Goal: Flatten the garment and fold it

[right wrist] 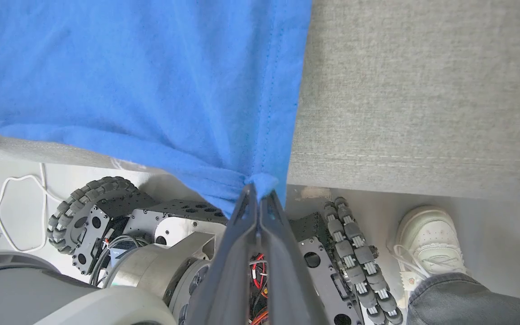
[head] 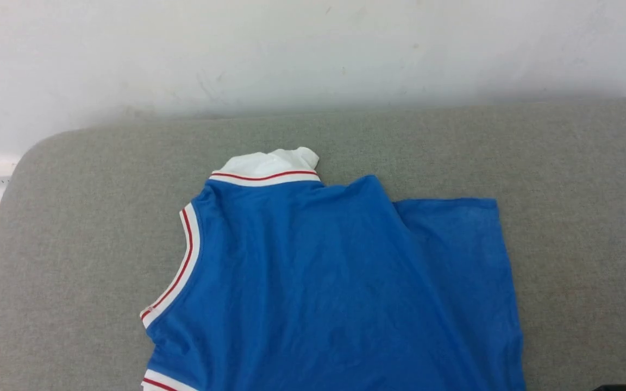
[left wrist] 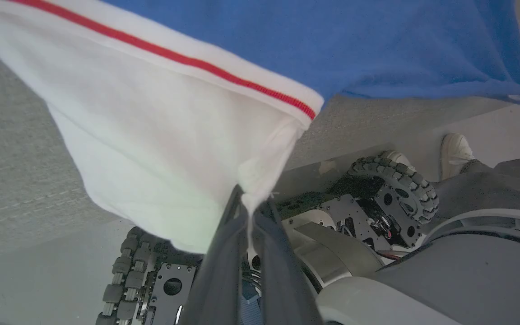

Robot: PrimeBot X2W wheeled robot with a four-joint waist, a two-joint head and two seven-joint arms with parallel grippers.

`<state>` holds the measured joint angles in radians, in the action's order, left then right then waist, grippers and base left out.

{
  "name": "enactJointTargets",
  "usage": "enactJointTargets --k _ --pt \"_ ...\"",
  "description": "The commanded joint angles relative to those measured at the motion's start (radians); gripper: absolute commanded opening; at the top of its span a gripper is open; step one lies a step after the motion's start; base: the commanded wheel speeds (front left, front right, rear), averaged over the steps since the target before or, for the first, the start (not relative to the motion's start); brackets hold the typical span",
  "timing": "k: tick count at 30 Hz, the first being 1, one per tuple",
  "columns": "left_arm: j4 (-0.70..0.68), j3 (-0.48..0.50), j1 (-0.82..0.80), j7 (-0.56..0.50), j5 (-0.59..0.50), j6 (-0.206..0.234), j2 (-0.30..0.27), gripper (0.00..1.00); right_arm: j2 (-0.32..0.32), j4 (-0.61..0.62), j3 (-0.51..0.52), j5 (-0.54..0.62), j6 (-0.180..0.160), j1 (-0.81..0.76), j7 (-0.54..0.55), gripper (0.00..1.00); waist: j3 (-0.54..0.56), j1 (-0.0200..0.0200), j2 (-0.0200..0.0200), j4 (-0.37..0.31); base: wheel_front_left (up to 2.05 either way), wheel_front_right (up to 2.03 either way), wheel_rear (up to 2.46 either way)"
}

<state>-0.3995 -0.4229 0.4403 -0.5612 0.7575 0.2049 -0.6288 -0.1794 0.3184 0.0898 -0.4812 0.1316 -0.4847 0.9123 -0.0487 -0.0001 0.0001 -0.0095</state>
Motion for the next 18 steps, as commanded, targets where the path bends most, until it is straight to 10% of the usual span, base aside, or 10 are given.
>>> enactJointTargets --k 1,18 --pt "-0.006 0.006 0.011 0.006 0.006 0.006 -0.007 0.00 0.005 0.008 0.005 -0.004 -0.001 -0.008 0.001 0.00 0.003 0.0001 -0.0001 0.001 0.00 0.00 0.00" --pt "0.008 0.077 -0.233 0.167 -0.210 -0.050 -0.092 0.00 -0.069 0.019 -0.051 0.035 -0.001 0.173 -0.248 0.00 -0.089 0.0001 -0.0001 -0.025 0.00 0.00 0.00"
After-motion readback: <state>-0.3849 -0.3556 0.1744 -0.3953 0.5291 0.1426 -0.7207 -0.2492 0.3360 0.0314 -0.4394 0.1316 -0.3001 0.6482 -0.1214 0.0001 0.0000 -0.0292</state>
